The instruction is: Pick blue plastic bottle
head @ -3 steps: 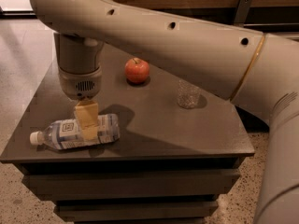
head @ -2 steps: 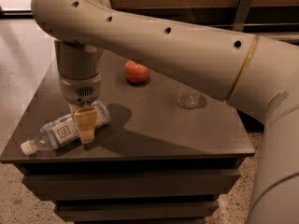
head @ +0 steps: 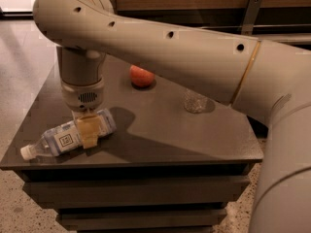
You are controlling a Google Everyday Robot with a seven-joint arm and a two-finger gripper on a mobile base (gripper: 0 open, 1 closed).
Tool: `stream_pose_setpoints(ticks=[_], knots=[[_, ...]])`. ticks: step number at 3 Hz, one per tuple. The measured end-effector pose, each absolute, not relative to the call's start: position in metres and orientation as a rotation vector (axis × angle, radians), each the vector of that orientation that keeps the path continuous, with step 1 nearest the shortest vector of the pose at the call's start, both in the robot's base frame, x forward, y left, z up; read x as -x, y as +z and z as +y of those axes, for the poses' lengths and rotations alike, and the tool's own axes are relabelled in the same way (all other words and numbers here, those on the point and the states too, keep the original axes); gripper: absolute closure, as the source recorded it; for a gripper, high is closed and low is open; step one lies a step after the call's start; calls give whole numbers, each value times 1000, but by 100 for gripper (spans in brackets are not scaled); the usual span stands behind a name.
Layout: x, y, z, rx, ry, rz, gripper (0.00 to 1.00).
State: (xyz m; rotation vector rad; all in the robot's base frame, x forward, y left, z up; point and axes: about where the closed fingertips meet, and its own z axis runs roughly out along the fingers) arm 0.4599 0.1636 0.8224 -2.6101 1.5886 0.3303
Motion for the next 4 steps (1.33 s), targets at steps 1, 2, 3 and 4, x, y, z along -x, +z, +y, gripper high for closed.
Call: stream_pose_setpoints(ticks=[1, 2, 3, 4], knots=[[-460, 824, 164, 2610, 330, 1588, 100], [-462, 837, 163, 2579, 308, 1569, 100], [-466, 857, 159, 2540, 263, 1548, 100], [-472, 878, 156, 2508, 214, 1527, 100]])
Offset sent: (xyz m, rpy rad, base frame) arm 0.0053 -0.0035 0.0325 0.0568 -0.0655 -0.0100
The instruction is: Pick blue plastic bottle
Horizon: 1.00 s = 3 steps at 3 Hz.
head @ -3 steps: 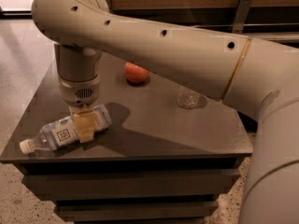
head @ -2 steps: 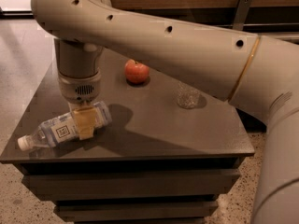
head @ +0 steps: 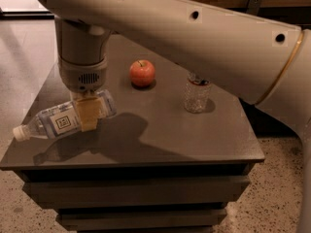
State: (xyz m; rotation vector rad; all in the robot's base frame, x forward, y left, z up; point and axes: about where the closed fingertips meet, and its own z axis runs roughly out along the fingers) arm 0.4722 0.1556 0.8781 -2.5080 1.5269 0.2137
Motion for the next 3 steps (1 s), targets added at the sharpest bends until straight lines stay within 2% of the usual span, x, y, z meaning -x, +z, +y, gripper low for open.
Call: stream_pose_setpoints(ticks=[3], knots=[[-509, 916, 152, 2406, 120, 1528, 100]])
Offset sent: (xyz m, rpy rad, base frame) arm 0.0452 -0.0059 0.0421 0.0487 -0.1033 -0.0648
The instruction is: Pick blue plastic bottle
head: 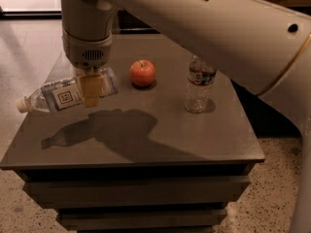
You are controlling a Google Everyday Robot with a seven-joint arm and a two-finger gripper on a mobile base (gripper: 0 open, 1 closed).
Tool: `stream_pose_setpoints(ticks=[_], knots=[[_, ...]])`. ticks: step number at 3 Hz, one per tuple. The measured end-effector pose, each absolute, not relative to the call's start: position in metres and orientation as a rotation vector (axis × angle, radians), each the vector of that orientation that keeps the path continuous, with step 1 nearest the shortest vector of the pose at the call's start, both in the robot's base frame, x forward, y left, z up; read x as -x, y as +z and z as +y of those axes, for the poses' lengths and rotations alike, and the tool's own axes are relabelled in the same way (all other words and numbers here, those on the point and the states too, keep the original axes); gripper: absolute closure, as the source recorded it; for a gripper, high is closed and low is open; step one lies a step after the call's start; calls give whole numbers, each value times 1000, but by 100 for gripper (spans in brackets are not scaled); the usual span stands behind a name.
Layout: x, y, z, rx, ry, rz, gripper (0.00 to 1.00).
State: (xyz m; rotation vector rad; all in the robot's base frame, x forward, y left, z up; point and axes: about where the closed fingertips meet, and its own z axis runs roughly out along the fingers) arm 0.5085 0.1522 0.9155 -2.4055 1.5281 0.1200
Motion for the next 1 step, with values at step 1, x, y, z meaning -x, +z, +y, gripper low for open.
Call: stream_pose_setpoints(ticks=[1], knots=[[-513, 922, 152, 2393, 111, 1512, 100]])
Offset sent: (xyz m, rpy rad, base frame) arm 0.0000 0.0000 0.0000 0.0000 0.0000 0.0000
